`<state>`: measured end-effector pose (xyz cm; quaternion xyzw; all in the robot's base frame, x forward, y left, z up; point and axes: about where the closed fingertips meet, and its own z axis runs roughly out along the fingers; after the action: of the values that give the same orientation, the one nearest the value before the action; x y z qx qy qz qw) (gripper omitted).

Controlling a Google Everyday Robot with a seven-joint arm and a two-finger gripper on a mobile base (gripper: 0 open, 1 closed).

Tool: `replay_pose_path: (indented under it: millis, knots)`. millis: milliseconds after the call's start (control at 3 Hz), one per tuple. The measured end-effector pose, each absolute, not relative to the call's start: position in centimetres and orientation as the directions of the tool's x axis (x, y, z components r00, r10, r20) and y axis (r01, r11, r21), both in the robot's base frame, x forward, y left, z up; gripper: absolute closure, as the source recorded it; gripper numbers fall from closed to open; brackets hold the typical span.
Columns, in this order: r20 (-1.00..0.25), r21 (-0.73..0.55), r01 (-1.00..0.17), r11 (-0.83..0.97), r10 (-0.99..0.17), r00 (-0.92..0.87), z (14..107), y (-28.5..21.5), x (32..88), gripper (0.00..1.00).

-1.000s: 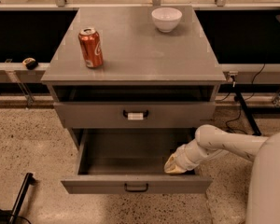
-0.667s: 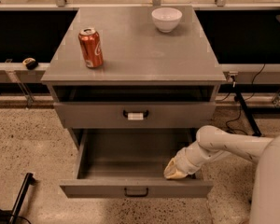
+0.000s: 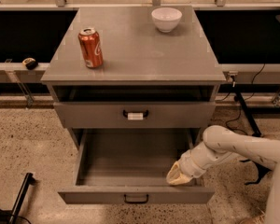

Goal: Open middle drawer

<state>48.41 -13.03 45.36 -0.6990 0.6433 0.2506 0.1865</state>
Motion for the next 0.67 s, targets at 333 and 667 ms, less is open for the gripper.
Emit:
replay_pose_path:
  millis: [333,667]
  knots:
    - [-0.647,0.007,-0.999,-0.053,-0.762,0.036,48.18,-13.89,48.96,1.0]
    - [-0.654,0.004,-0.999,-0.039,-0.756,0.027,48.35,-14.35,48.82,0.83]
